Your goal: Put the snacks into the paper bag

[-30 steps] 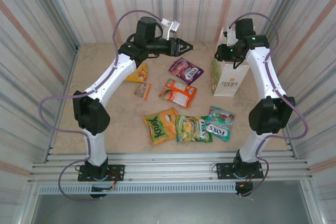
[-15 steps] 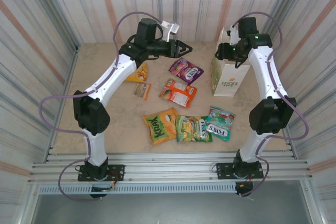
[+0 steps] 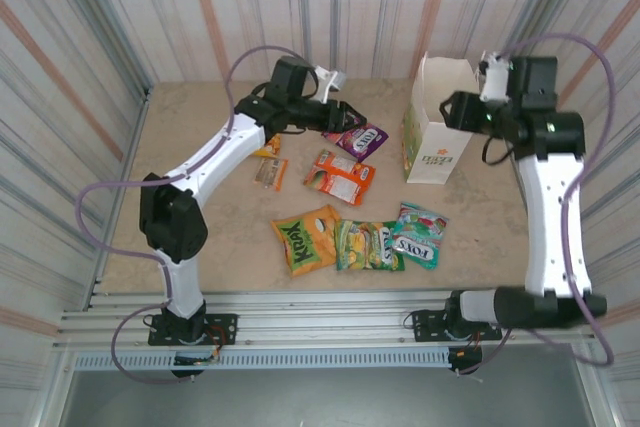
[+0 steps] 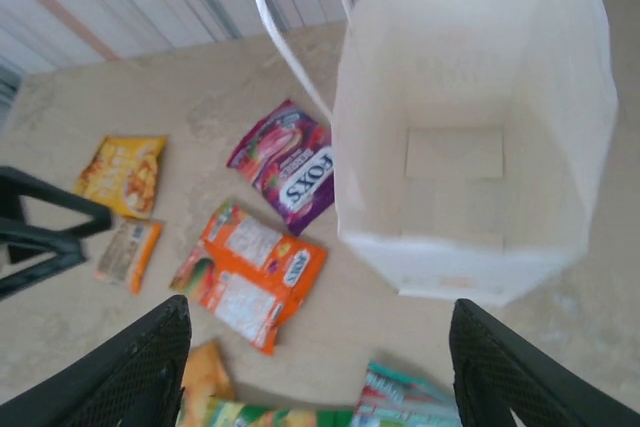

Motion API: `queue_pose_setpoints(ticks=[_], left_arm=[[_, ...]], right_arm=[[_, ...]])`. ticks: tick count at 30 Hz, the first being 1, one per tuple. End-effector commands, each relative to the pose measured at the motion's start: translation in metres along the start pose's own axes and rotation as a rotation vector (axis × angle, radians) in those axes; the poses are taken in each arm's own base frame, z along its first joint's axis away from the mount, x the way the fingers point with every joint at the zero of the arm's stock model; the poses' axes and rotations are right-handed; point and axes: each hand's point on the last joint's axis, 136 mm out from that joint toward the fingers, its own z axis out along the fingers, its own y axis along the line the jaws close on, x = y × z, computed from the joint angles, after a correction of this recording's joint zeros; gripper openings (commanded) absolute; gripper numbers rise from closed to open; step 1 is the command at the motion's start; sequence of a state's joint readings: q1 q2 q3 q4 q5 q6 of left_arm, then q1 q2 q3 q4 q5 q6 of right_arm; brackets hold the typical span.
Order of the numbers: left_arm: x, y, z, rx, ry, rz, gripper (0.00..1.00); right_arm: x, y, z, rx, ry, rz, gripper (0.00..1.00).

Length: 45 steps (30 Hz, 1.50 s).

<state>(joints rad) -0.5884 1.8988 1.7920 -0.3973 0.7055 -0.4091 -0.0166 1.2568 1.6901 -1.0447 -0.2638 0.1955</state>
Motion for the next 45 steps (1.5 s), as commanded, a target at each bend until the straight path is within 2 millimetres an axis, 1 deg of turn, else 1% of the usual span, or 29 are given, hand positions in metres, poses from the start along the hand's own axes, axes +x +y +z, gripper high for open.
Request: queue_pose_setpoints(ticks=[1, 2, 4, 7, 9, 14, 17, 20, 22, 23, 24, 26, 32, 36, 38, 39, 42, 45], left_arm=[[0.031, -0.013, 0.012, 0.021, 0.076, -0.06, 0.53], [0.041, -0.014, 0.019, 0.03, 0.1, -0.072, 0.53], [0.058, -0.013, 0.033, 0.044, 0.15, -0.094, 0.53], [0.082, -0.009, 0.052, 0.046, 0.207, -0.129, 0.52], [0.096, -0.003, 0.063, 0.044, 0.243, -0.156, 0.51], [0.123, 0.011, 0.083, 0.039, 0.307, -0.198, 0.5], [0.135, 0.021, 0.092, 0.044, 0.34, -0.224, 0.5], [0.143, 0.028, 0.098, 0.042, 0.364, -0.24, 0.5], [0.143, 0.029, 0.099, 0.037, 0.362, -0.241, 0.5], [0.143, 0.029, 0.099, 0.038, 0.361, -0.239, 0.5], [0.151, 0.038, 0.105, 0.026, 0.378, -0.256, 0.5], [0.152, 0.039, 0.106, 0.024, 0.381, -0.258, 0.5], [0.151, 0.042, 0.108, 0.015, 0.384, -0.258, 0.5], [0.15, 0.045, 0.11, 0.006, 0.385, -0.258, 0.5], [0.149, 0.046, 0.11, 0.004, 0.384, -0.26, 0.5], [0.149, 0.046, 0.111, 0.002, 0.383, -0.259, 0.5], [0.147, 0.048, 0.111, 0.0, 0.381, -0.261, 0.5], [0.145, 0.05, 0.11, -0.007, 0.376, -0.262, 0.5]], right_arm=[[0.054, -0.013, -0.002, -0.012, 0.102, 0.205, 0.66], [0.07, -0.019, -0.003, -0.011, 0.117, 0.26, 0.66], [0.099, -0.029, 0.002, -0.014, 0.151, 0.375, 0.65], [0.142, -0.039, 0.016, -0.036, 0.219, 0.512, 0.65], [0.168, -0.049, 0.032, -0.03, 0.262, 0.595, 0.64], [0.216, -0.079, 0.067, 0.04, 0.299, 0.727, 0.65], [0.236, -0.094, 0.089, 0.049, 0.292, 0.793, 0.65], [0.246, -0.102, 0.107, 0.033, 0.283, 0.838, 0.65], [0.252, -0.106, 0.115, 0.042, 0.294, 0.854, 0.65], [0.255, -0.109, 0.117, 0.056, 0.298, 0.852, 0.65], [0.258, -0.113, 0.119, 0.076, 0.302, 0.85, 0.65], [0.267, -0.122, 0.123, 0.119, 0.319, 0.846, 0.66], [0.285, -0.139, 0.135, 0.196, 0.345, 0.857, 0.65], [0.295, -0.141, 0.144, 0.189, 0.365, 0.867, 0.64], [0.301, -0.14, 0.149, 0.176, 0.383, 0.878, 0.62], [0.303, -0.14, 0.151, 0.172, 0.388, 0.881, 0.59], [0.305, -0.141, 0.154, 0.166, 0.399, 0.877, 0.4], [0.302, -0.139, 0.152, 0.157, 0.399, 0.854, 0.22]])
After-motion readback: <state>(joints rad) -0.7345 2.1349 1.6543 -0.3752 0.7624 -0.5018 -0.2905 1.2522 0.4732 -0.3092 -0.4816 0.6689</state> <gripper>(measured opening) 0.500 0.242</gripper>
